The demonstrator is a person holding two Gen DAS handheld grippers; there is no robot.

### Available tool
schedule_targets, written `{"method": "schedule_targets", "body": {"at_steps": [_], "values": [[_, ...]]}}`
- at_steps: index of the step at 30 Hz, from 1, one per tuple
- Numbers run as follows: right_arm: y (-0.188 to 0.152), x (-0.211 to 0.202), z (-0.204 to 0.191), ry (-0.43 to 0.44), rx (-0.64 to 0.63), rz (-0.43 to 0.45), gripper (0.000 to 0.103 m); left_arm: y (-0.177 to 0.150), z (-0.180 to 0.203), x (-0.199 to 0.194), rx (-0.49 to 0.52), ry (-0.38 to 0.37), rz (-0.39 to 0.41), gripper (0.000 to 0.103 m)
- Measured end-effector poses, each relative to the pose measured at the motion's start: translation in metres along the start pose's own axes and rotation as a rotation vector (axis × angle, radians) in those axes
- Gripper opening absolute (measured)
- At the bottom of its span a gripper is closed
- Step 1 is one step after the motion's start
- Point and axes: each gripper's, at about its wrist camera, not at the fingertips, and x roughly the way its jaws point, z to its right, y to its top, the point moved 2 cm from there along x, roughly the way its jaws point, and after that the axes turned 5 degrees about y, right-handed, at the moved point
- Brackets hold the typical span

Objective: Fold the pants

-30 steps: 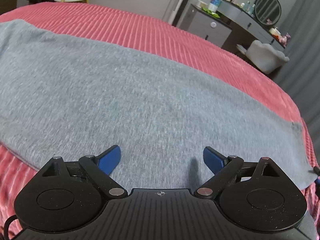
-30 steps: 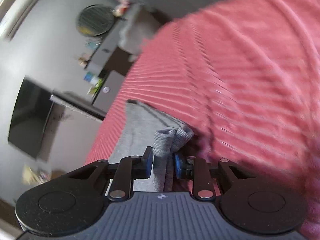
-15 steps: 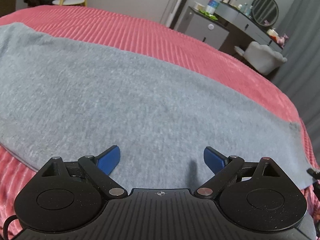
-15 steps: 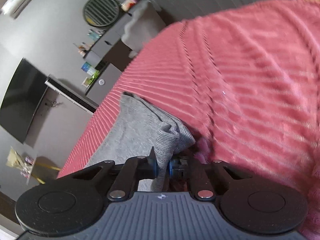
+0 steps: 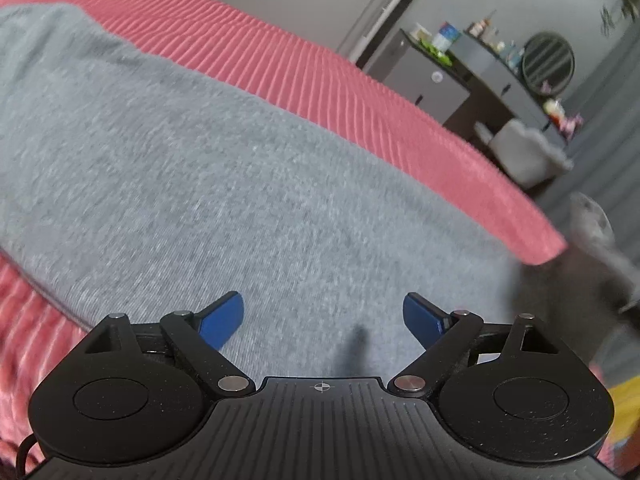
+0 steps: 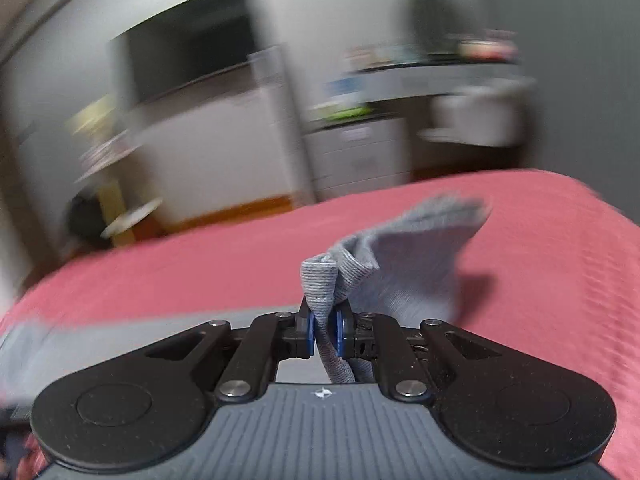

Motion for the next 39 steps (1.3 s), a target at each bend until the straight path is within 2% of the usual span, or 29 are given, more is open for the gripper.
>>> {"method": "schedule_targets", "body": {"at_steps": [2, 5, 6, 7, 8, 9, 11, 13, 15, 16, 17, 18, 21, 23, 26, 27, 29, 30, 34, 39], "values": [[-0.018, 0.023, -0.044, 0.092, -0.079, -0.083, 0.01, 0.002, -0.004, -0.005, -0.024, -0.022, 0.007, 0.09], [-0.053, 0.056, -0.086, 0.22, -0.096, -0.254, 0.01, 0.004, -0.007, -0.01, -0.043, -0.049, 0.009, 0.09], [-0.064, 0.064, -0.093, 0.253, -0.086, -0.32, 0.016, 0.004, -0.007, -0.01, -0.048, -0.061, 0.003, 0.09], [-0.077, 0.074, -0.098, 0.267, -0.058, -0.414, 0.034, 0.005, -0.006, -0.009, -0.05, -0.072, -0.006, 0.09], [-0.083, 0.079, -0.097, 0.272, -0.023, -0.468, 0.041, 0.005, -0.006, -0.007, -0.05, -0.083, -0.02, 0.09], [-0.087, 0.078, -0.091, 0.295, 0.033, -0.484, 0.047, 0.006, -0.004, -0.005, -0.049, -0.098, -0.035, 0.09], [-0.08, 0.07, -0.065, 0.343, 0.214, -0.461, 0.054, 0.008, 0.003, 0.0, -0.04, -0.129, -0.072, 0.088], [-0.071, 0.062, -0.025, 0.333, 0.425, -0.403, 0.076, 0.012, 0.013, 0.006, -0.032, -0.172, -0.101, 0.088], [-0.069, 0.054, 0.009, 0.193, 0.51, -0.36, 0.077, 0.017, 0.026, 0.016, -0.014, -0.211, -0.138, 0.087], [-0.07, 0.048, 0.025, 0.092, 0.499, -0.351, 0.072, 0.02, 0.034, 0.022, -0.002, -0.227, -0.158, 0.085], [-0.071, 0.042, 0.034, 0.066, 0.514, -0.331, 0.069, 0.023, 0.04, 0.03, 0.005, -0.237, -0.18, 0.083], [-0.073, 0.035, 0.043, 0.094, 0.565, -0.3, 0.07, 0.027, 0.046, 0.04, 0.002, -0.249, -0.211, 0.083], [-0.082, 0.024, 0.057, 0.142, 0.679, -0.235, 0.072, 0.032, 0.059, 0.074, -0.054, -0.259, -0.311, 0.071], [-0.084, 0.024, 0.057, 0.149, 0.678, -0.239, 0.073, 0.032, 0.069, 0.097, -0.069, -0.242, -0.366, 0.067], [-0.086, 0.028, 0.053, 0.169, 0.656, -0.254, 0.076, 0.03, 0.078, 0.12, -0.072, -0.237, -0.399, 0.063], [-0.083, 0.031, 0.048, 0.169, 0.654, -0.256, 0.077, 0.031, 0.081, 0.124, -0.085, -0.244, -0.407, 0.059], [-0.082, 0.033, 0.047, 0.178, 0.664, -0.252, 0.078, 0.032, 0.083, 0.13, -0.108, -0.249, -0.435, 0.028], [-0.083, 0.034, 0.049, 0.183, 0.675, -0.245, 0.078, 0.032, 0.083, 0.131, -0.106, -0.239, -0.437, 0.022], [-0.088, 0.033, 0.055, 0.207, 0.746, -0.215, 0.078, 0.028, 0.076, 0.126, -0.101, -0.245, -0.395, 0.018], [-0.09, 0.031, 0.053, 0.221, 0.758, -0.208, 0.078, 0.029, 0.078, 0.098, 0.024, -0.306, -0.299, 0.016]]}}
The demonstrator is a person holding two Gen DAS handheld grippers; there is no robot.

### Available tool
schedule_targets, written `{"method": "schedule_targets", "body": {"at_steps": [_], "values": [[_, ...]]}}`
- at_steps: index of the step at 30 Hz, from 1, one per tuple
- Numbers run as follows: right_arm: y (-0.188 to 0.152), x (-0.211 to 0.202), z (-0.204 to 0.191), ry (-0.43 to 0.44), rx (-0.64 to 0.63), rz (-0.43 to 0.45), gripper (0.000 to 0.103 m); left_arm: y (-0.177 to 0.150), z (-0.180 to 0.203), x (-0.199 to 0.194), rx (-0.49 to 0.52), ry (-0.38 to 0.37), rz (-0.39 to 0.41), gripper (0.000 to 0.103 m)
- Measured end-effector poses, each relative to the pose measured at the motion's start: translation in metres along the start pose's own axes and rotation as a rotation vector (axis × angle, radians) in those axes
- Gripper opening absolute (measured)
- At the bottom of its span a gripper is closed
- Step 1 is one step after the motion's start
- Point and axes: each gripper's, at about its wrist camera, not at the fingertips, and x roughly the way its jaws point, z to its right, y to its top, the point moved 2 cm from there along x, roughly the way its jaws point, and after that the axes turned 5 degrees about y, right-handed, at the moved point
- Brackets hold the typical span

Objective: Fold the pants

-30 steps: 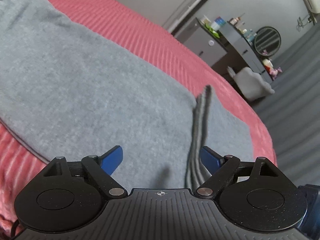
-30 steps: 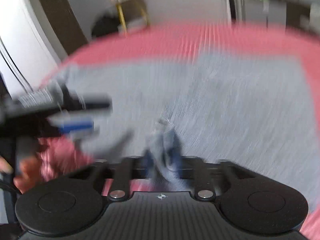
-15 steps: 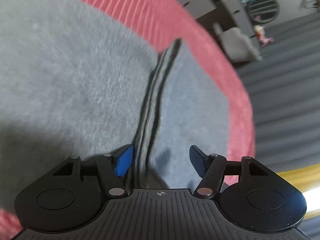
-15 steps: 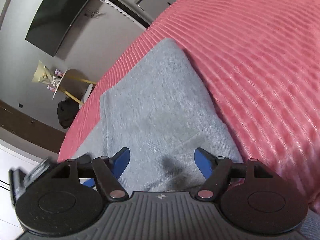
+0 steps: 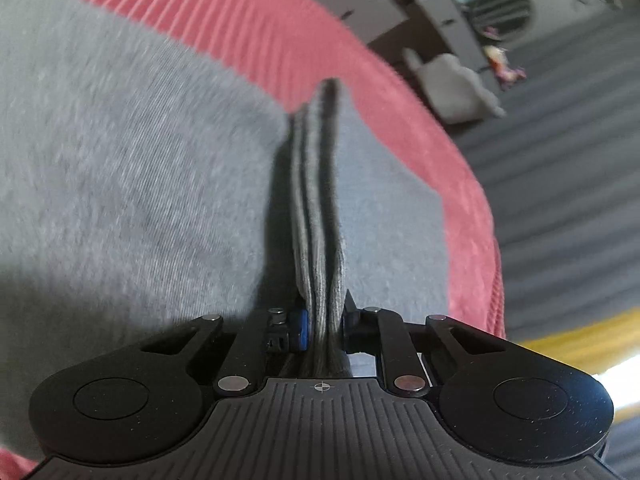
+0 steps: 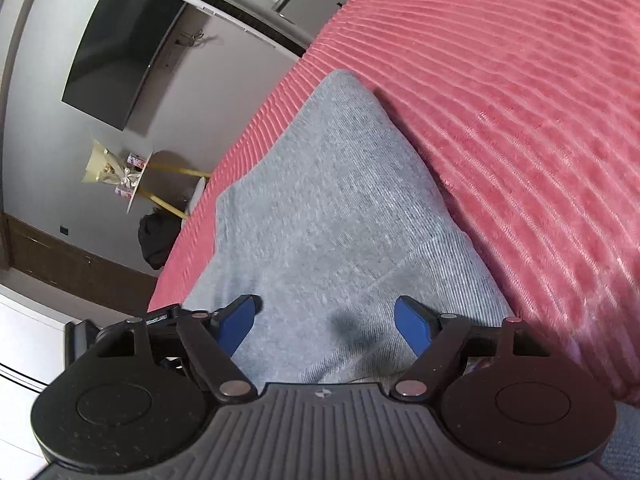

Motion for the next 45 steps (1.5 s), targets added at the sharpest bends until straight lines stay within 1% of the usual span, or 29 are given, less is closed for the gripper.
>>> {"method": "schedule_targets", "body": {"at_steps": [2, 4, 6, 7, 8, 9, 11, 13, 15, 16, 17, 18, 20, 21, 22, 23, 24, 25, 27, 28, 30, 32, 34, 35, 37, 38, 40, 41, 45], "values": [[-0.003, -0.001, -0.003, -0.018, -0.017, -0.003, 0.078, -0.003, -0.002, -0.005, 0.088, 0.006, 0.03, 0.016], [-0.006, -0.001, -0.009, -0.039, -0.054, -0.012, 0.078, -0.003, -0.004, -0.001, 0.124, 0.014, 0.036, 0.017], [-0.007, 0.002, -0.013, -0.063, -0.083, -0.013, 0.078, 0.002, 0.002, 0.008, 0.186, 0.034, 0.048, 0.02], [-0.007, 0.004, -0.014, -0.07, -0.084, -0.013, 0.078, 0.006, 0.004, 0.015, 0.202, 0.04, 0.037, 0.024], [-0.007, 0.005, -0.014, -0.073, -0.076, -0.012, 0.078, 0.01, 0.002, 0.02, 0.195, 0.04, 0.027, 0.029], [-0.007, 0.007, -0.013, -0.079, -0.061, -0.007, 0.078, 0.014, 0.0, 0.022, 0.171, 0.023, 0.028, 0.031], [-0.006, 0.011, -0.013, -0.094, -0.036, 0.0, 0.078, 0.022, -0.011, 0.027, 0.084, -0.053, 0.011, 0.046], [-0.007, 0.014, -0.015, -0.116, -0.042, 0.0, 0.078, 0.03, -0.023, 0.033, -0.026, -0.135, -0.018, 0.052], [-0.008, 0.016, -0.02, -0.132, -0.082, -0.007, 0.078, 0.036, -0.029, 0.038, -0.067, -0.173, -0.032, 0.051], [-0.009, 0.018, -0.023, -0.147, -0.091, -0.006, 0.078, 0.039, -0.031, 0.04, -0.079, -0.185, -0.033, 0.039], [-0.009, 0.02, -0.024, -0.158, -0.097, -0.005, 0.078, 0.04, -0.033, 0.042, -0.091, -0.185, -0.035, 0.021], [-0.01, 0.021, -0.026, -0.171, -0.104, -0.004, 0.078, 0.041, -0.037, 0.044, -0.104, -0.18, -0.043, 0.017], [-0.011, 0.022, -0.032, -0.201, -0.108, 0.01, 0.077, 0.041, -0.042, 0.042, -0.143, -0.211, -0.051, 0.016], [-0.011, 0.021, -0.037, -0.219, -0.116, 0.031, 0.074, 0.041, -0.042, 0.038, -0.151, -0.22, -0.05, 0.016], [-0.012, 0.019, -0.041, -0.231, -0.125, 0.053, 0.065, 0.042, -0.04, 0.032, -0.142, -0.225, -0.04, 0.016], [-0.012, 0.017, -0.045, -0.245, -0.138, 0.074, 0.058, 0.043, -0.036, 0.026, -0.122, -0.22, -0.017, 0.016], [-0.011, 0.017, -0.047, -0.267, -0.152, 0.089, 0.046, 0.045, -0.033, 0.017, -0.096, -0.213, 0.009, 0.016], [-0.009, 0.017, -0.05, -0.295, -0.158, 0.096, 0.037, 0.047, -0.03, 0.009, -0.075, -0.207, 0.028, 0.016], [-0.006, 0.019, -0.051, -0.33, -0.146, 0.097, 0.029, 0.048, -0.03, -0.009, -0.049, -0.187, 0.059, 0.016], [-0.005, 0.021, -0.052, -0.337, -0.141, 0.099, 0.027, 0.049, -0.032, -0.017, -0.044, -0.161, 0.061, 0.016], [-0.004, 0.027, -0.057, -0.362, -0.155, 0.095, 0.027, 0.048, -0.038, -0.03, -0.039, -0.085, 0.033, 0.016], [-0.008, 0.038, -0.065, -0.394, -0.212, 0.065, 0.027, 0.042, -0.039, -0.04, 0.003, 0.01, 0.002, 0.016], [-0.012, 0.049, -0.071, -0.422, -0.267, 0.027, 0.027, 0.038, -0.037, -0.046, 0.064, 0.089, 0.012, 0.018], [-0.015, 0.054, -0.073, -0.435, -0.289, 0.017, 0.027, 0.038, -0.036, -0.047, 0.084, 0.113, 0.022, 0.019], [-0.013, 0.064, -0.076, -0.433, -0.326, -0.002, 0.027, 0.039, -0.034, -0.044, 0.1, 0.126, 0.026, 0.02], [-0.01, 0.068, -0.078, -0.434, -0.337, -0.012, 0.027, 0.039, -0.031, -0.043, 0.116, 0.134, 0.029, 0.024], [0.006, 0.08, -0.084, -0.449, -0.345, -0.005, 0.027, 0.038, -0.029, -0.037, 0.138, 0.167, 0.037, 0.025], [0.014, 0.087, -0.087, -0.449, -0.355, 0.002, 0.027, 0.035, -0.033, -0.04, 0.137, 0.164, 0.035, 0.027], [0.055, 0.127, -0.095, -0.481, -0.395, 0.029, 0.027, 0.035, -0.038, -0.04, 0.125, 0.147, 0.034, 0.031]]}}
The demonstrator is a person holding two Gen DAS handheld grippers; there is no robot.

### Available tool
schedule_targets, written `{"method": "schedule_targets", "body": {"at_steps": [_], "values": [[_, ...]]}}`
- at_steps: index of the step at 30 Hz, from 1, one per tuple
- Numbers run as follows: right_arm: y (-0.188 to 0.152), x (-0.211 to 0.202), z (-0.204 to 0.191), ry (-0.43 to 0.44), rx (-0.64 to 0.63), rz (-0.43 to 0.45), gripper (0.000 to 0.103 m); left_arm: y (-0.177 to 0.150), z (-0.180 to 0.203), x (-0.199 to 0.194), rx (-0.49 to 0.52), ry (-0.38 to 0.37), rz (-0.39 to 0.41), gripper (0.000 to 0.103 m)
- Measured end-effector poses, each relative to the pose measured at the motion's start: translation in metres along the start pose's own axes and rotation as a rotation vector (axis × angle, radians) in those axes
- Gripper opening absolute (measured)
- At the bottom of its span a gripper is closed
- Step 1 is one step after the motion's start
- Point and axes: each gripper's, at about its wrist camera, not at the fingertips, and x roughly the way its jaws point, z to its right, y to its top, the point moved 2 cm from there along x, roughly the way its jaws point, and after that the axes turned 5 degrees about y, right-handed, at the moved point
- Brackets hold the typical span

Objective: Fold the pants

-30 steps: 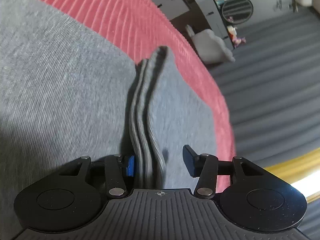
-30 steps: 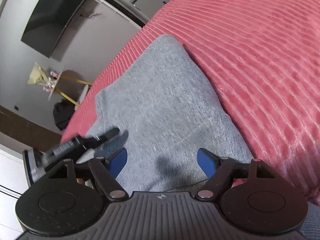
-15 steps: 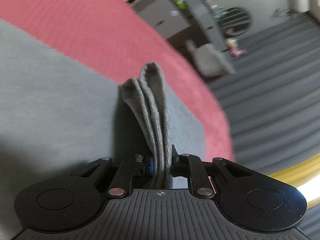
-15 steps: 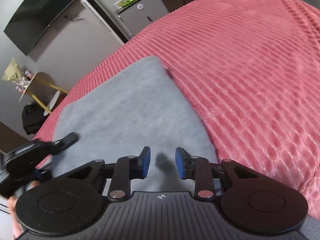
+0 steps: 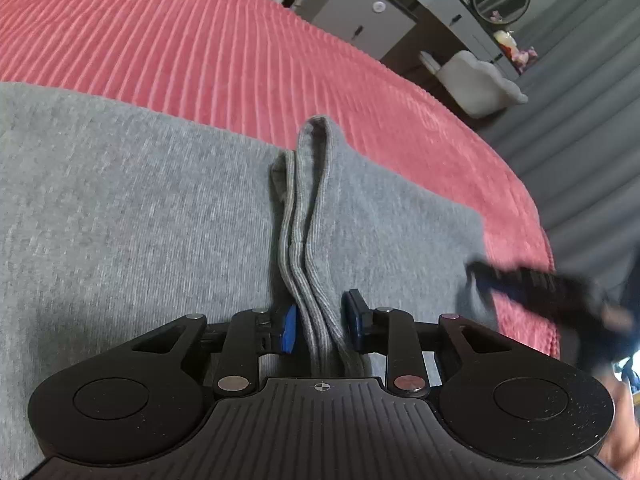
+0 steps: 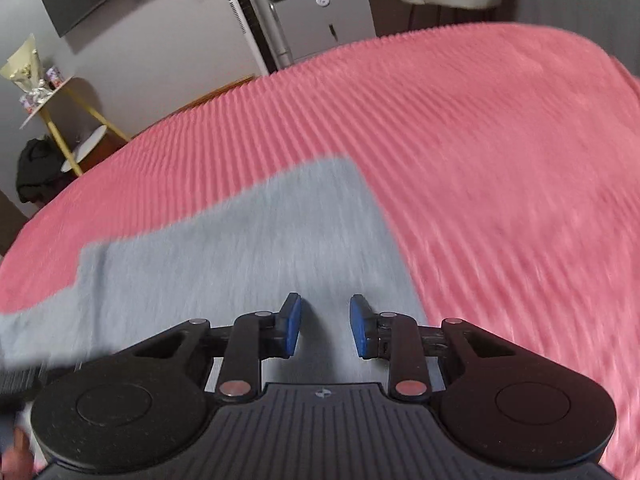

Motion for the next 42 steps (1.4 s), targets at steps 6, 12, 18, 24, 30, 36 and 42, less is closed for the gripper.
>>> {"method": "schedule_targets", "body": {"at_steps": [6, 12, 18, 24, 30, 36, 42], "values": [[0.037, 0.037, 0.002, -0.031, 0.004, 0.025, 0.028, 0.007, -0.004, 0.01, -0.047, -0.057, 0.006, 0.047], [-0.029, -0.01, 0.003, 0.013, -0.088, -0.012, 0.028, 0.012, -0.013, 0.02, -0.111, -0.116, 0.016, 0.046], [-0.081, -0.053, 0.023, 0.099, 0.007, -0.023, 0.042, 0.015, -0.011, 0.022, -0.11, -0.125, 0.049, 0.02], [-0.076, -0.062, 0.011, 0.067, -0.015, -0.014, 0.053, 0.012, 0.009, -0.013, 0.034, -0.087, 0.134, 0.018], [-0.083, -0.057, 0.002, 0.066, -0.06, -0.031, 0.056, 0.011, 0.013, -0.021, 0.093, -0.005, 0.142, 0.018], [-0.079, -0.057, -0.001, 0.053, -0.054, -0.034, 0.056, 0.016, 0.015, -0.015, 0.102, 0.009, 0.13, 0.018], [-0.081, -0.054, -0.004, 0.051, -0.054, -0.034, 0.058, 0.014, 0.012, -0.015, 0.097, 0.004, 0.127, 0.018]]}}
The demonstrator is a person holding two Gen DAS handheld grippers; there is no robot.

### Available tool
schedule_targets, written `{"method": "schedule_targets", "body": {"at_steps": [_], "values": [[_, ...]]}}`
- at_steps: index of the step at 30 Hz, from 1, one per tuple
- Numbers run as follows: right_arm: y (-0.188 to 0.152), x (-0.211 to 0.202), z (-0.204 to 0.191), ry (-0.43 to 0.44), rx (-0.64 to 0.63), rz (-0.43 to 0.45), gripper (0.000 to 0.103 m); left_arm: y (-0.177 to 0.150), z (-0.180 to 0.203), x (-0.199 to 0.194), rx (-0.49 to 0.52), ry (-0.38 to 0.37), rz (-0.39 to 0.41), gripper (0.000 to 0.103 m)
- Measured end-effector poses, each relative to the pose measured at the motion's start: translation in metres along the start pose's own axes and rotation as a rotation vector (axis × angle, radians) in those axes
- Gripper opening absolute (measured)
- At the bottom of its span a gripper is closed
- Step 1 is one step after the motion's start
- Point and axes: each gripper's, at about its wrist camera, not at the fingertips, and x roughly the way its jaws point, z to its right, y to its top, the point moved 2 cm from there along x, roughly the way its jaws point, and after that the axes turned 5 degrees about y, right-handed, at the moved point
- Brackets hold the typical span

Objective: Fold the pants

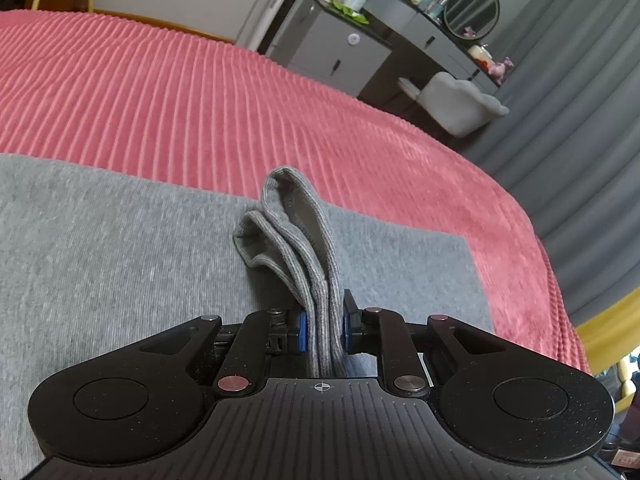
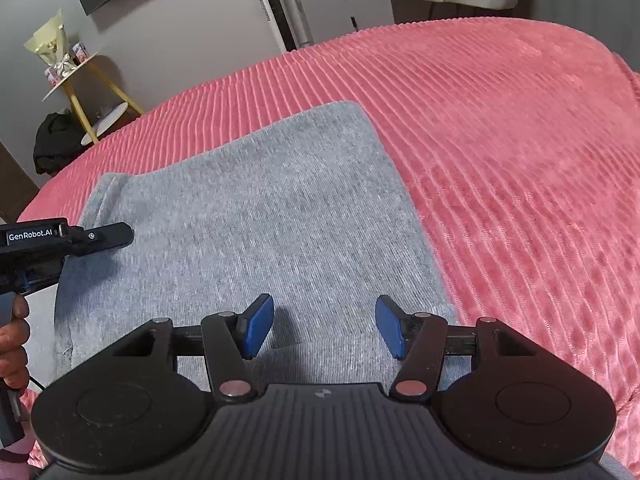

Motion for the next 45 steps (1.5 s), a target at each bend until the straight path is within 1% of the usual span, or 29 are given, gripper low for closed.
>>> {"method": "schedule_targets", "body": {"at_steps": [5, 10, 13, 15, 17, 18, 19, 20, 21, 22, 23, 25, 27, 28, 29, 30, 31, 32, 33, 34, 36, 38, 39, 40, 41, 43, 44, 45], "values": [[-0.002, 0.0, -0.001, 0.006, -0.011, 0.0, 0.059, 0.001, -0.003, -0.002, 0.0, -0.003, 0.005, 0.018], [-0.002, -0.004, 0.002, 0.03, 0.006, 0.005, 0.059, 0.005, -0.005, -0.012, 0.001, -0.007, 0.034, 0.018], [0.0, -0.009, 0.007, 0.067, 0.051, 0.011, 0.059, 0.005, -0.012, -0.016, -0.011, 0.022, 0.061, 0.019], [0.002, -0.015, 0.014, 0.101, 0.109, 0.014, 0.059, 0.005, -0.019, -0.016, -0.007, 0.067, 0.084, 0.023], [0.003, -0.022, 0.023, 0.134, 0.178, 0.007, 0.061, 0.002, -0.024, -0.017, -0.01, 0.123, 0.123, 0.031], [0.003, -0.024, 0.027, 0.143, 0.206, 0.002, 0.064, 0.0, -0.028, -0.019, -0.015, 0.148, 0.15, 0.034], [0.002, -0.028, 0.032, 0.154, 0.24, -0.001, 0.068, -0.002, -0.031, -0.021, -0.025, 0.155, 0.164, 0.041], [0.001, -0.032, 0.036, 0.166, 0.27, -0.004, 0.069, -0.006, -0.035, -0.023, -0.048, 0.151, 0.157, 0.044], [-0.001, -0.034, 0.04, 0.185, 0.304, -0.009, 0.071, -0.01, -0.037, -0.026, -0.071, 0.131, 0.141, 0.044], [-0.005, -0.036, 0.044, 0.212, 0.344, -0.022, 0.073, -0.015, -0.038, -0.029, -0.085, 0.106, 0.127, 0.047], [-0.007, -0.036, 0.048, 0.23, 0.377, -0.038, 0.074, -0.021, -0.039, -0.033, -0.087, 0.092, 0.12, 0.052], [-0.016, -0.034, 0.052, 0.246, 0.416, -0.066, 0.074, -0.035, -0.036, -0.044, -0.078, 0.078, 0.105, 0.055], [-0.024, -0.032, 0.05, 0.249, 0.404, -0.088, 0.074, -0.046, -0.036, -0.052, -0.099, 0.05, 0.083, 0.058], [-0.028, -0.031, 0.046, 0.252, 0.389, -0.099, 0.074, -0.05, -0.035, -0.058, -0.121, 0.022, 0.076, 0.061], [-0.031, -0.03, 0.043, 0.254, 0.375, -0.104, 0.075, -0.054, -0.037, -0.061, -0.151, -0.007, 0.07, 0.068], [-0.034, -0.029, 0.041, 0.261, 0.365, -0.109, 0.075, -0.058, -0.04, -0.064, -0.188, -0.036, 0.056, 0.072], [-0.036, -0.026, 0.04, 0.263, 0.367, -0.119, 0.075, -0.063, -0.042, -0.065, -0.236, -0.079, 0.022, 0.077], [-0.039, -0.024, 0.039, 0.264, 0.376, -0.13, 0.075, -0.066, -0.045, -0.062, -0.268, -0.112, -0.017, 0.078], [-0.041, -0.024, 0.038, 0.276, 0.377, -0.132, 0.075, -0.072, -0.047, -0.058, -0.301, -0.148, -0.071, 0.079], [-0.043, -0.023, 0.036, 0.285, 0.375, -0.135, 0.075, -0.075, -0.047, -0.054, -0.319, -0.167, -0.119, 0.079], [-0.045, -0.023, 0.035, 0.293, 0.376, -0.122, 0.076, -0.079, -0.044, -0.047, -0.304, -0.157, -0.156, 0.075], [-0.046, -0.023, 0.034, 0.313, 0.381, -0.105, 0.076, -0.079, -0.039, -0.044, -0.28, -0.123, -0.155, 0.064], [-0.042, -0.022, 0.037, 0.327, 0.394, -0.091, 0.076, -0.079, -0.037, -0.044, -0.277, -0.124, -0.154, 0.06], [-0.041, -0.021, 0.039, 0.343, 0.414, -0.079, 0.075, -0.08, -0.034, -0.045, -0.274, -0.142, -0.155, 0.048], [-0.04, -0.022, 0.042, 0.362, 0.441, -0.064, 0.076, -0.081, -0.033, -0.047, -0.273, -0.159, -0.156, 0.04], [-0.039, -0.023, 0.048, 0.396, 0.494, -0.046, 0.075, -0.083, -0.032, -0.053, -0.272, -0.172, -0.145, 0.037], [-0.039, -0.023, 0.052, 0.41, 0.522, -0.04, 0.075, -0.083, -0.034, -0.055, -0.281, -0.177, -0.137, 0.033], [-0.039, -0.023, 0.056, 0.433, 0.553, -0.032, 0.075, -0.083, -0.037, -0.058, -0.31, -0.187, -0.126, 0.032]]}}
